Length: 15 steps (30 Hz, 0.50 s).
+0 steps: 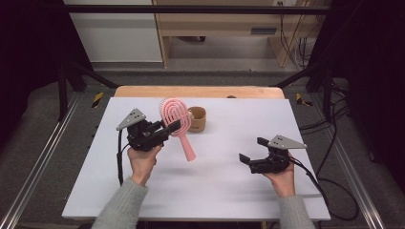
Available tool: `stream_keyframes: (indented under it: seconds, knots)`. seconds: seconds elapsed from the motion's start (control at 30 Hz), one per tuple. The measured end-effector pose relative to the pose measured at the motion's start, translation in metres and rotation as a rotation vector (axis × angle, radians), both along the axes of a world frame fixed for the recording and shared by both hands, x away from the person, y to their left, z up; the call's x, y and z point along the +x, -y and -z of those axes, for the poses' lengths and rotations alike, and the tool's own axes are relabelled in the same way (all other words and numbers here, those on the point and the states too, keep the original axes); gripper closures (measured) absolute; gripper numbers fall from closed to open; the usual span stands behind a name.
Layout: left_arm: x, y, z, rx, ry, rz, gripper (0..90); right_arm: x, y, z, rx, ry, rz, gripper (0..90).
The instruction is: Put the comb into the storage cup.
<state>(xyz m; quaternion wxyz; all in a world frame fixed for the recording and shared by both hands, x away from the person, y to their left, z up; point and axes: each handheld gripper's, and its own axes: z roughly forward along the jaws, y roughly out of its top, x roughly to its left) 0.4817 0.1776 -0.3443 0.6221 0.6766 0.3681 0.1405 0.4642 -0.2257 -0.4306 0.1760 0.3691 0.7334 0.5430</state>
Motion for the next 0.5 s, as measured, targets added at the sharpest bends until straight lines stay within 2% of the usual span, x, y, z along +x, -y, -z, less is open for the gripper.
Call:
stream_keyframes:
  seconds: [0.27, 0.5]
  knots:
    - [0.002, -0.002, -0.004, 0.002, 0.005, -0.003, 63.0, -0.003, 0.015, 0.008, -0.017, 0.004, 0.025, 0.2]
    - [0.006, -0.003, -0.007, 0.012, 0.004, -0.004, 63.0, -0.003, 0.022, 0.014, -0.013, 0.000, 0.024, 0.2]
